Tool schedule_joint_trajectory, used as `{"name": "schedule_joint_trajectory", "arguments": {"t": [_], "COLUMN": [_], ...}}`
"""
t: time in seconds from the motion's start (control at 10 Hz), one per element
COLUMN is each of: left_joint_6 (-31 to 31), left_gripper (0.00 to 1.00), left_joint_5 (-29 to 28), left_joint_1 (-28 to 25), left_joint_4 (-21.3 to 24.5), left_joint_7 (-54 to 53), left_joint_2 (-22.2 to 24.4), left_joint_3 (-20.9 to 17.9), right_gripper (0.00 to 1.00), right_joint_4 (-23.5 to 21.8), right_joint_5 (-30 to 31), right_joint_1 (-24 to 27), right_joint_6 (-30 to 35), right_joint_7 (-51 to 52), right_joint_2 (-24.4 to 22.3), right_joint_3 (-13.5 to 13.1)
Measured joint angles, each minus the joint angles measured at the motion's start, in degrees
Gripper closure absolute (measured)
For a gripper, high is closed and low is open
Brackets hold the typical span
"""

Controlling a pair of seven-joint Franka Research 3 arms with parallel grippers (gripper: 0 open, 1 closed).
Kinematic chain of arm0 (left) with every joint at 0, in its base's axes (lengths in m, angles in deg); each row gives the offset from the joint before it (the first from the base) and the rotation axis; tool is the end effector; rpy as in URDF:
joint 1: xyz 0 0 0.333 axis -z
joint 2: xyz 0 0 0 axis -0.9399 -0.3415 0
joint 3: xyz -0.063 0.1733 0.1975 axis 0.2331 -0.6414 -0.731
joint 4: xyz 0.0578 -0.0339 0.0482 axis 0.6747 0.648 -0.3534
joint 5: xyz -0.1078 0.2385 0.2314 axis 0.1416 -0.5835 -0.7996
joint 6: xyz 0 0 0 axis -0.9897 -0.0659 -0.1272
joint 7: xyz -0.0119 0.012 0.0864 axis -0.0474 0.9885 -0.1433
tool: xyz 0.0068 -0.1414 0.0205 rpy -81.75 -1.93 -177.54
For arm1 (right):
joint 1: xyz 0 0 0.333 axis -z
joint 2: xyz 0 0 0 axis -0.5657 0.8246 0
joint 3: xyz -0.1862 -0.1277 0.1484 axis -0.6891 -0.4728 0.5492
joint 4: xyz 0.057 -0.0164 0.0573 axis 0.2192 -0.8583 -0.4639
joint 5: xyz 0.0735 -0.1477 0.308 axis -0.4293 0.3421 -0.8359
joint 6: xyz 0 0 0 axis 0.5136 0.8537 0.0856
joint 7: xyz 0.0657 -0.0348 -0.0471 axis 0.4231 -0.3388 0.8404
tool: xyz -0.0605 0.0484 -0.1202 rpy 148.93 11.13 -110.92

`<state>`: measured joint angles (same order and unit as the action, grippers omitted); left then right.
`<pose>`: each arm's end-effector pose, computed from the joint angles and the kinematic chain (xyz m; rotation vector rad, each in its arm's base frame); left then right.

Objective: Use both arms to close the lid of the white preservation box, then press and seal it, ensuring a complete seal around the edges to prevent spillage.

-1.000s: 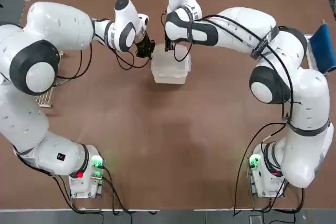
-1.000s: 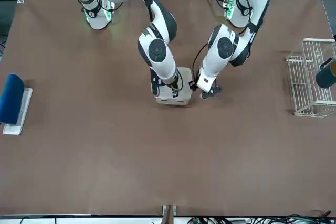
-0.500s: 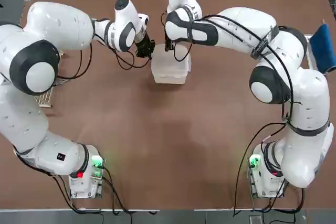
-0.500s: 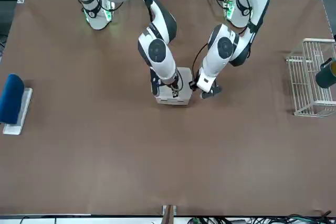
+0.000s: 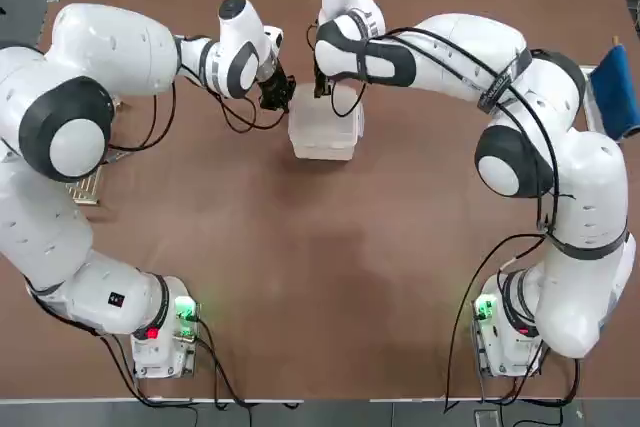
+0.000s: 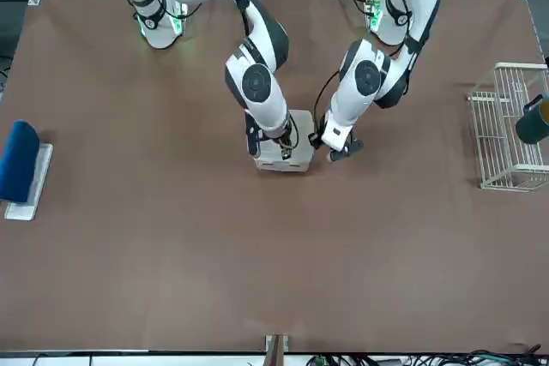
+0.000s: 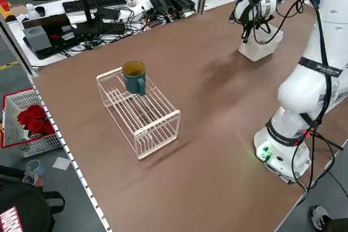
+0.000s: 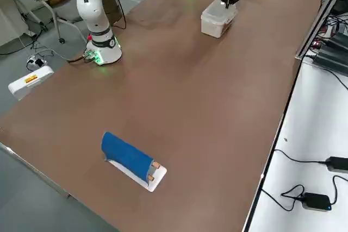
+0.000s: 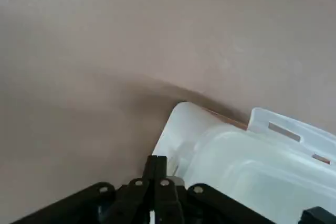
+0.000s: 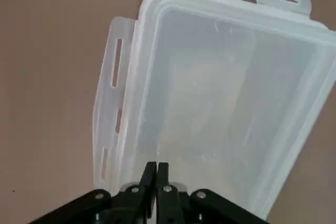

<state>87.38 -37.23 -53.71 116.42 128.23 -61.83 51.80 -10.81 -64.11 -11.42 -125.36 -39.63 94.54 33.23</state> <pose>0.4333 -0.3287 0.2226 2.8390 0.5328 -0.0747 0.4582 0.4900 0.2683 -2.2772 1.9355 0.3048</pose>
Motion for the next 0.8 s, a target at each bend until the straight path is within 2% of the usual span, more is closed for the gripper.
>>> {"name": "schedule_joint_trajectory", "arguments": {"t": [0.8], "left_joint_6": [-0.03], "left_gripper": [0.99], "left_joint_5": [-0.12], "left_joint_1": [0.55], "left_joint_4": [-0.33], "left_joint_7": [1.33], "left_joint_2": [0.0], "left_joint_3": [-0.31], "right_gripper": [0.93], "right_joint_4": [0.08], "right_joint_5": [0.02], "right_joint_1": [0.03], "right_joint_6": [0.28], "right_joint_7": [0.0], "right_joint_2": [0.0], "right_joint_3": [-0.08]}}
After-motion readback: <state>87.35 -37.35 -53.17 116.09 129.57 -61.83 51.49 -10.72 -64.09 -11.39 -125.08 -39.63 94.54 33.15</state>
